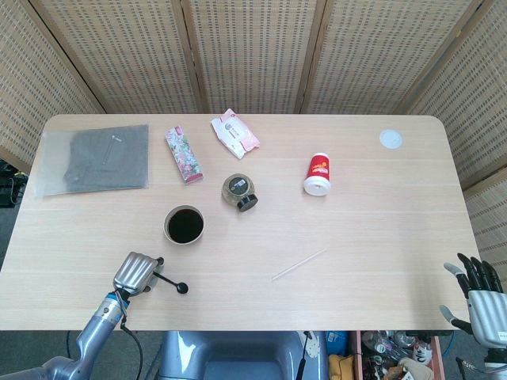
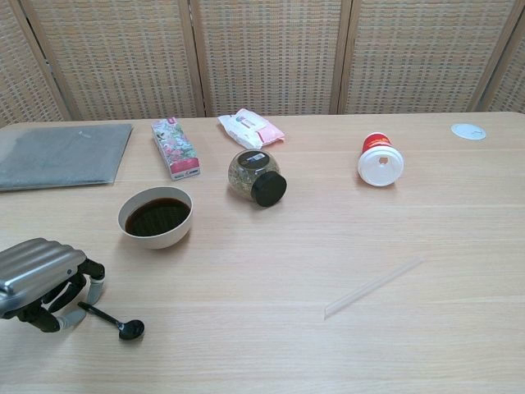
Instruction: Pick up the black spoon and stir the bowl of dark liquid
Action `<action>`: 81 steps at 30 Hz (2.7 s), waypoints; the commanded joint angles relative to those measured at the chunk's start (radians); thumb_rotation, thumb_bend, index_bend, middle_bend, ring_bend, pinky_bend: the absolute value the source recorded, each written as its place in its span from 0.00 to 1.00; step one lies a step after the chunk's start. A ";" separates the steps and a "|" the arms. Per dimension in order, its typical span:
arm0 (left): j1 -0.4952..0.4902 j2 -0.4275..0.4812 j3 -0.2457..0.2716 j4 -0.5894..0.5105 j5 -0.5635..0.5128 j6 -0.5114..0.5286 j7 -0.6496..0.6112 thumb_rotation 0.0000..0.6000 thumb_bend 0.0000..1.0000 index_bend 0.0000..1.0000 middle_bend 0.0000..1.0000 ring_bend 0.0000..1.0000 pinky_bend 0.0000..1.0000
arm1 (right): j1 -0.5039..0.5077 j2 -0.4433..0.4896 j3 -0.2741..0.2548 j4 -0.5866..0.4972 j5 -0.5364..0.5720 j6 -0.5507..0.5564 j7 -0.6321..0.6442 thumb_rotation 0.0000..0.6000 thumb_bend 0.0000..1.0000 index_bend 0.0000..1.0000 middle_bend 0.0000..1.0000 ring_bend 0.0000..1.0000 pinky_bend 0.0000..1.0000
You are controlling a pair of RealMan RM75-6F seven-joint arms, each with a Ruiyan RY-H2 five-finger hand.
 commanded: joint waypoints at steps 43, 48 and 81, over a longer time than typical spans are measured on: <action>-0.011 0.061 -0.001 -0.088 -0.019 0.048 0.009 1.00 0.40 0.71 0.81 0.69 0.71 | -0.011 0.003 0.001 0.002 -0.005 0.010 0.006 1.00 0.36 0.24 0.15 0.00 0.00; -0.027 0.114 -0.018 -0.135 0.002 0.079 0.056 1.00 0.40 0.71 0.81 0.69 0.71 | -0.013 0.002 0.001 0.005 -0.007 0.015 0.012 1.00 0.36 0.24 0.15 0.00 0.00; -0.342 0.162 -0.118 0.042 0.082 -0.053 0.596 1.00 0.40 0.74 0.81 0.69 0.71 | -0.018 0.000 0.002 0.009 -0.017 0.032 0.028 1.00 0.36 0.24 0.15 0.00 0.00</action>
